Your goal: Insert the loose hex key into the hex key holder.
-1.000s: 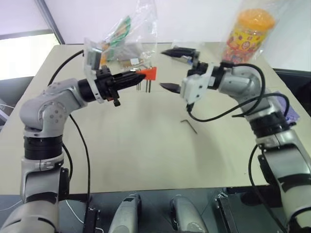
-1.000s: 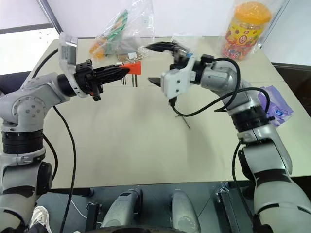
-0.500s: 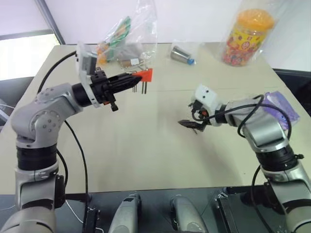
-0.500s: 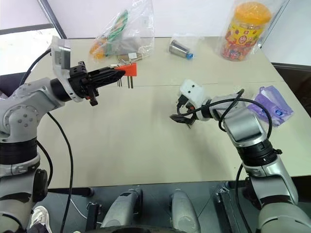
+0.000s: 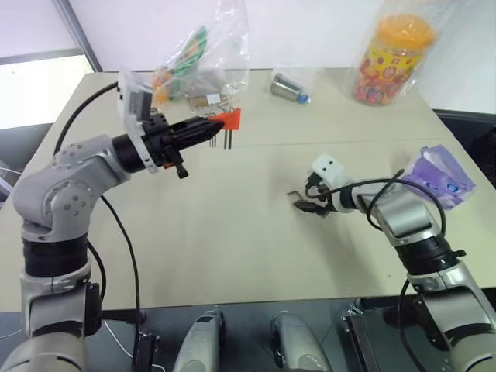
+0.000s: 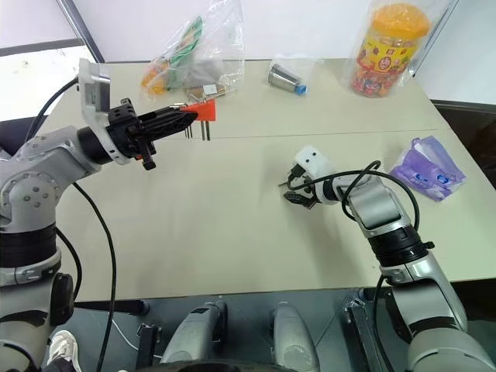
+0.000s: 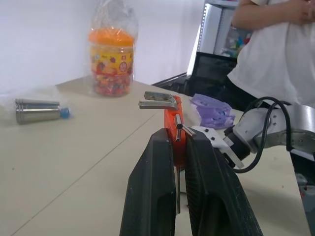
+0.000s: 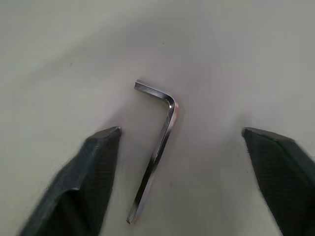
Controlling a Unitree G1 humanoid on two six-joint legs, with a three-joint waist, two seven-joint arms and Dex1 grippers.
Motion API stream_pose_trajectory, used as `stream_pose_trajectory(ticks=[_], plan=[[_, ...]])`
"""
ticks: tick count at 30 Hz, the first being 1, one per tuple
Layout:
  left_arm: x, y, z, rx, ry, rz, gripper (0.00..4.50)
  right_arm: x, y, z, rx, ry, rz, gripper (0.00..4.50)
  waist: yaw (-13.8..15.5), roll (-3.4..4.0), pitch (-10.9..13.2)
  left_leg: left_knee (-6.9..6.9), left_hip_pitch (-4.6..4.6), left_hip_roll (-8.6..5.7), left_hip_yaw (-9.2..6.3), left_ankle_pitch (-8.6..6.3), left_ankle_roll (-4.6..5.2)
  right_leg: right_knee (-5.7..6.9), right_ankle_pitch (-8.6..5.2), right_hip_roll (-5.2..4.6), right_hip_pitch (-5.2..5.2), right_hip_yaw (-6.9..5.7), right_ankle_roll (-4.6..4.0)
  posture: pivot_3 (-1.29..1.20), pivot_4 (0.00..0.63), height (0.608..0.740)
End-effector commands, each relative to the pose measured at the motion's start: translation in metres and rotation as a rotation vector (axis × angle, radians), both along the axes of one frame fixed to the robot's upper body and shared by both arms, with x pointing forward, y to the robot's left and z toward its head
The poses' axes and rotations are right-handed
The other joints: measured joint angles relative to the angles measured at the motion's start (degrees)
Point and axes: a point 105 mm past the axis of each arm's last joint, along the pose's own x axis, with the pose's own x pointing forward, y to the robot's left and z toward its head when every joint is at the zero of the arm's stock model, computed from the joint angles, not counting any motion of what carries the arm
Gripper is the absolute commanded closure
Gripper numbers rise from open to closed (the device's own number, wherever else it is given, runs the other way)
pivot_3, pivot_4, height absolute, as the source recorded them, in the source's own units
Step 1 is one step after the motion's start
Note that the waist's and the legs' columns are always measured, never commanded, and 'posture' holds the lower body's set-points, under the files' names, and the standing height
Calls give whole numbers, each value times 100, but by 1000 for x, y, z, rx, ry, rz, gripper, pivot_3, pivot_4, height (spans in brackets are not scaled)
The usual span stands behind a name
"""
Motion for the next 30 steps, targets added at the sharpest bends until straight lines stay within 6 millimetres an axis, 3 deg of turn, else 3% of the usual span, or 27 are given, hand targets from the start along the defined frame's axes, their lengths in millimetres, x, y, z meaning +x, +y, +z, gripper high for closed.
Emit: stream_pose_trajectory(ticks=[1, 5, 9, 12, 15, 18, 22, 25, 30], plan=[[-7, 3, 12, -7, -59, 3, 4500, 3, -4, -4, -25, -6, -28, 2432, 1, 0, 0, 3, 0, 0, 0, 0, 0, 0, 0, 0, 2, -1, 0, 0, 150, 740], [-7, 3, 11, -8, -56, 5, 4500, 1, 1, -5, -19, 0, -17, 4453, 22, 0, 0, 17, -2, 0, -1, -1, 1, 0, 0, 1, 7, -4, 0, 0, 150, 740], [-7, 2, 10, -9, -53, 4, 4500, 0, 5, -4, 24, 12, -32, 4453, 27, 0, 0, 29, -3, 0, -2, -6, 8, 0, 0, 0, 13, -6, 0, 0, 150, 740], [-7, 1, 10, -11, -53, 4, 4500, 10, 14, 17, 138, -105, -57, 4453, 16, 0, 0, 30, -3, 1, -5, -6, 9, 0, 0, 1, 13, -6, 0, 0, 150, 740], [-7, 0, 10, -17, -55, 7, 4500, 28, 25, 78, 320, -442, -91, 4453, -24, 2, 1, 27, -6, 3, -4, -6, 9, 8, 0, 2, 3, -2, 1, 0, 150, 740], [-5, -3, 11, -21, -69, 12, 4500, 31, 33, 131, 512, -653, -111, 4453, -19, 5, 3, 26, -10, 3, -1, -6, 9, 12, 0, 2, -5, -1, 1, 0, 150, 740], [-3, -9, 14, -40, -86, 11, 4500, 24, 42, 173, 730, -755, -81, 4453, 13, 5, 3, 26, -10, 3, -5, -6, 8, 12, 1, 2, -1, -2, 1, 0, 150, 740], [1, -17, 19, -53, -112, 13, 4500, 5, 56, 217, 952, -803, 36, 4453, 20, 5, 3, 26, -10, 2, -6, -6, 8, 11, 1, 1, 0, -3, 1, 0, 150, 740], [5, -23, 22, -58, -139, 13, 4500, -19, 78, 245, 1105, -725, 214, 4453, 5, 7, 3, 23, -9, 3, -6, -6, 8, 13, 1, 0, -3, -3, 1, 0, 150, 740]])
